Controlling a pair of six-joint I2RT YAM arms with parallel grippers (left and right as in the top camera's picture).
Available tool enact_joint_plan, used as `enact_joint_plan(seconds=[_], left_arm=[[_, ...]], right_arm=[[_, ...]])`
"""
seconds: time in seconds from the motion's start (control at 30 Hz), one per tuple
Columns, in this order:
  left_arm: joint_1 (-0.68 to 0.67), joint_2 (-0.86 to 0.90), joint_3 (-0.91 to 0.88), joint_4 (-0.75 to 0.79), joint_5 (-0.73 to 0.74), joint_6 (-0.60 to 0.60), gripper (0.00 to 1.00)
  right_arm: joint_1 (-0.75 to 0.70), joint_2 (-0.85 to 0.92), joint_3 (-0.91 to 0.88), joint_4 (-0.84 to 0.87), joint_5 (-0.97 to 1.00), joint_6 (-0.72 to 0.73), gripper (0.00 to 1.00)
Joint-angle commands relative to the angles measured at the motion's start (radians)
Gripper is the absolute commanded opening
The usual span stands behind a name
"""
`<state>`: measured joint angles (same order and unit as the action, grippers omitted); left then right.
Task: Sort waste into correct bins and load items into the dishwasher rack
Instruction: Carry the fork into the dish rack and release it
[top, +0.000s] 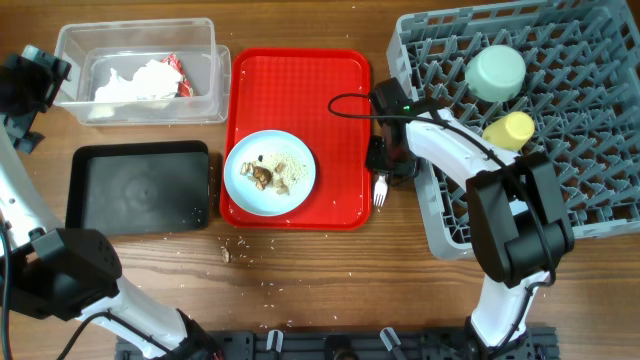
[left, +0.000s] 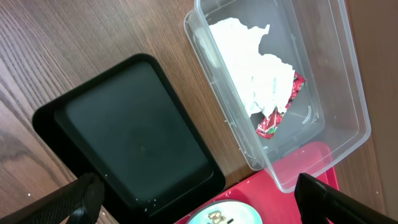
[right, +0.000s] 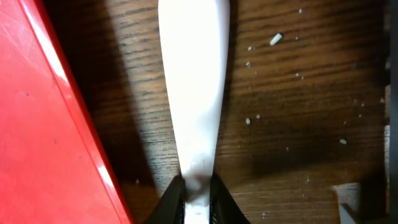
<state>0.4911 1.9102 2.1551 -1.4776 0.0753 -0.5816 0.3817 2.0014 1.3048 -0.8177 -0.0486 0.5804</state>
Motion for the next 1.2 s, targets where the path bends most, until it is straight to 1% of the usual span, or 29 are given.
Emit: enact_joint_plan(seconds=[0.0,0.1,0.17,0.27,0.33,0.37,0.43,0.53,0.63,0.77,0.83,0.87,0.9,1.07,1.13,1.17], left_arm=[[0.0,-0.003,0.004,0.0,-0.01,-0.002,1.0],[0.0,-0.003,0.004,0.0,-0.01,-0.002,1.0],[0.0,-0.003,0.004,0.0,-0.01,-0.002,1.0],[0.0,-0.003,0.004,0.0,-0.01,-0.002,1.0],[0.0,-0.003,0.004,0.0,-0.01,-0.002,1.0],[0.0,-0.003,0.004,0.0,-0.01,-0.002,1.0],[0.0,-0.003,0.004,0.0,-0.01,-0.002,1.0],[0.0,-0.003,0.004,0.0,-0.01,-0.002,1.0],[0.0,-0.003,0.004,0.0,-0.01,-0.002,1.0],[0.0,-0.003,0.004,0.0,-0.01,-0.002,1.0],[0.0,-0.003,0.004,0.0,-0.01,-0.002,1.0],[0.0,-0.003,0.004,0.0,-0.01,-0.002,1.0],[0.0,-0.003,0.004,0.0,-0.01,-0.002,1.0],[0.0,-0.003,0.004,0.0,-0.01,-0.002,1.0],[0.0,-0.003,0.004,0.0,-0.01,-0.002,1.0],[0.0,-0.003,0.004,0.0,-0.01,-0.002,1.0]], right_arm=[[-0.002,-0.017,0.042,-0.04,-0.021,0.0,0.04],[-0.004,-0.09,0.064,-0.058,-0.019,-0.008,0.05],[-0.012,-0.169,0.078,-0.055,-0.02,-0.044,0.05],[-0.029,-0.289,0.093,-0.046,-0.019,-0.137,0.06],[-0.055,-0.367,0.093,-0.028,0.036,-0.162,0.1],[-0.079,-0.41,0.093,-0.015,0.105,-0.163,0.11],[-0.117,-0.443,0.093,0.017,0.142,-0.223,0.11],[-0.179,-0.445,0.093,0.084,0.142,-0.399,0.11],[-0.207,-0.439,0.093,0.128,0.141,-0.481,0.13],[-0.213,-0.376,0.088,0.177,0.073,-0.491,0.14],[-0.213,-0.313,0.088,0.193,0.073,-0.481,0.18],[-0.213,-0.296,0.088,0.196,0.073,-0.473,0.2],[-0.213,-0.277,0.088,0.196,0.073,-0.473,0.31],[-0.213,-0.272,0.088,0.187,0.071,-0.472,0.32],[-0.213,-0.281,0.089,0.163,0.038,-0.46,0.32],[-0.213,-0.303,0.089,0.131,0.017,-0.431,0.35]])
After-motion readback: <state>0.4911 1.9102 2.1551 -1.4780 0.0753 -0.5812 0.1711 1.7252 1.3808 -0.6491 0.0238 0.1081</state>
